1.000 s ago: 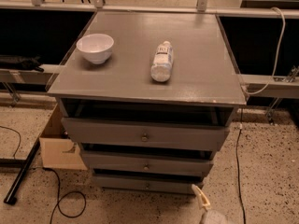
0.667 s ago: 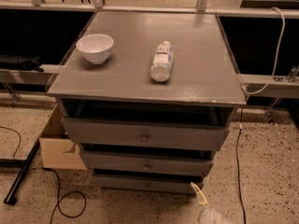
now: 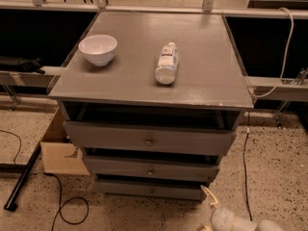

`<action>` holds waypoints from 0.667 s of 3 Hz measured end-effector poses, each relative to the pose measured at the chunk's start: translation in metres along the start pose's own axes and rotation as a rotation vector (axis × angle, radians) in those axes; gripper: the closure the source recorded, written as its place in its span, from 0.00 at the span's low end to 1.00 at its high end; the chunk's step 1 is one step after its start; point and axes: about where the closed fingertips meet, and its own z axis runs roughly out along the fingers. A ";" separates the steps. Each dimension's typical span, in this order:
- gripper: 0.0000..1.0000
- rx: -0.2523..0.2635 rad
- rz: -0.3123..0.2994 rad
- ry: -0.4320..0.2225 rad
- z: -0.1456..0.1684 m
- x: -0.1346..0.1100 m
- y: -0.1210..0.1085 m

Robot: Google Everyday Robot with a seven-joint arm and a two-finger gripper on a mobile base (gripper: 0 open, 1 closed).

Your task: Open bottom drawer

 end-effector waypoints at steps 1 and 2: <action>0.00 -0.085 0.088 0.091 0.005 0.025 0.009; 0.00 -0.085 0.089 0.091 0.005 0.025 0.009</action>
Offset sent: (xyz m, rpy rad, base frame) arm -0.0044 -0.0005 -0.0242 -0.0400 0.1333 0.0460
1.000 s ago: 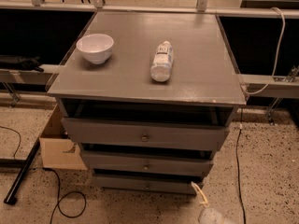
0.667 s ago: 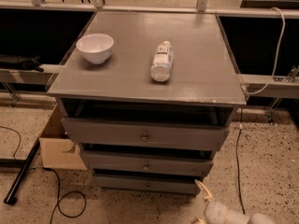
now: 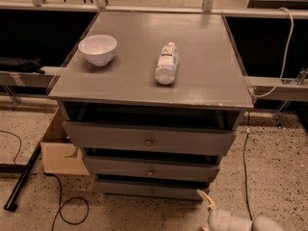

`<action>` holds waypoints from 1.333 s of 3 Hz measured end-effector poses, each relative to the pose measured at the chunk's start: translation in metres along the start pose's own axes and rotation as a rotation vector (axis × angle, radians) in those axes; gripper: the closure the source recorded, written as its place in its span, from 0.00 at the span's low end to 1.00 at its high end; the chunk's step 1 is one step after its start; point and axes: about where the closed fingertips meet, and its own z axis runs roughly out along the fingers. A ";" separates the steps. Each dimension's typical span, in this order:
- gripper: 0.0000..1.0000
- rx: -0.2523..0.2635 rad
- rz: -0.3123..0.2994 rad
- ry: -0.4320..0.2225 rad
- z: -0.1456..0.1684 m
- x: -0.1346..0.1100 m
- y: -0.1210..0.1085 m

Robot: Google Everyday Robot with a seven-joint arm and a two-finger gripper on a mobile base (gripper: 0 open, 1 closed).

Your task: Open bottom drawer

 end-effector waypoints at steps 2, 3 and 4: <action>0.00 0.200 -0.123 0.042 0.017 0.009 0.003; 0.00 0.321 -0.189 0.059 0.027 0.018 0.005; 0.00 0.321 -0.189 0.059 0.027 0.018 0.005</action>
Offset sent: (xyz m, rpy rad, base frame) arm 0.0023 0.0114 -0.0325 -0.2113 -0.2782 -0.3179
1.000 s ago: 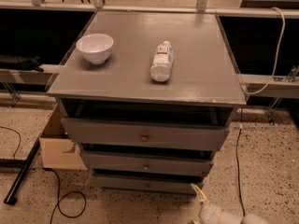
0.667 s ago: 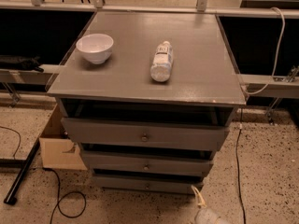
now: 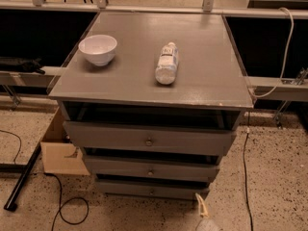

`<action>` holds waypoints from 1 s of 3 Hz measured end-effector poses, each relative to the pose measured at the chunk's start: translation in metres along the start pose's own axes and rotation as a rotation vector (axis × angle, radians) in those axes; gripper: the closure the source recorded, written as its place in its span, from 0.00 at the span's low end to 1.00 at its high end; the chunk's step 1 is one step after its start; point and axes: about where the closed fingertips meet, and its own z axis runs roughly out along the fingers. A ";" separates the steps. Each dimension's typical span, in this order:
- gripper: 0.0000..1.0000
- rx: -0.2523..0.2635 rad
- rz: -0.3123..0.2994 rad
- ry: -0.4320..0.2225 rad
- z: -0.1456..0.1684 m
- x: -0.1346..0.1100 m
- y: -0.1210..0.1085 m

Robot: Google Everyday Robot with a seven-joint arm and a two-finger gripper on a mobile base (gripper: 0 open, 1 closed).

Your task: Open bottom drawer

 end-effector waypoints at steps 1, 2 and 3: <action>0.00 -0.010 0.002 0.012 0.004 0.001 0.001; 0.00 -0.049 -0.018 0.074 0.023 0.013 0.006; 0.00 -0.076 -0.047 0.136 0.051 0.031 0.008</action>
Offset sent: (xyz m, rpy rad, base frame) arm 0.0298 0.0279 -0.0467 -0.1561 0.1138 0.0575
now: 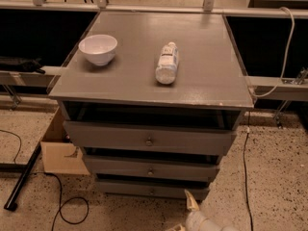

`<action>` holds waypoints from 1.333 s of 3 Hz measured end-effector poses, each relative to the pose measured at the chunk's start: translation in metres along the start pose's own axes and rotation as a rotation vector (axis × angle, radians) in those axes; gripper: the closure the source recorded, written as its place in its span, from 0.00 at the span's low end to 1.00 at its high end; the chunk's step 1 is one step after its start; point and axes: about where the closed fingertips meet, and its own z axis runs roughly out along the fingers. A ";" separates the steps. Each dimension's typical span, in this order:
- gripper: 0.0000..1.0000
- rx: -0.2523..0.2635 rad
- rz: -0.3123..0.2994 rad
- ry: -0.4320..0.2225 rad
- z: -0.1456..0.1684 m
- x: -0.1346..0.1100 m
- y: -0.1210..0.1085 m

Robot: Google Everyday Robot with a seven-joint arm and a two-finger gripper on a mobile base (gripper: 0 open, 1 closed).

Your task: Open bottom drawer

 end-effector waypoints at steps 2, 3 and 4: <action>0.00 0.022 -0.065 0.032 0.011 -0.011 0.003; 0.00 0.057 -0.179 0.094 0.021 -0.022 0.014; 0.00 0.106 -0.180 0.156 0.018 -0.007 0.001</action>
Offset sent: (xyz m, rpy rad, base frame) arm 0.0087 0.0027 0.0011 -0.1155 -0.0371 -0.0652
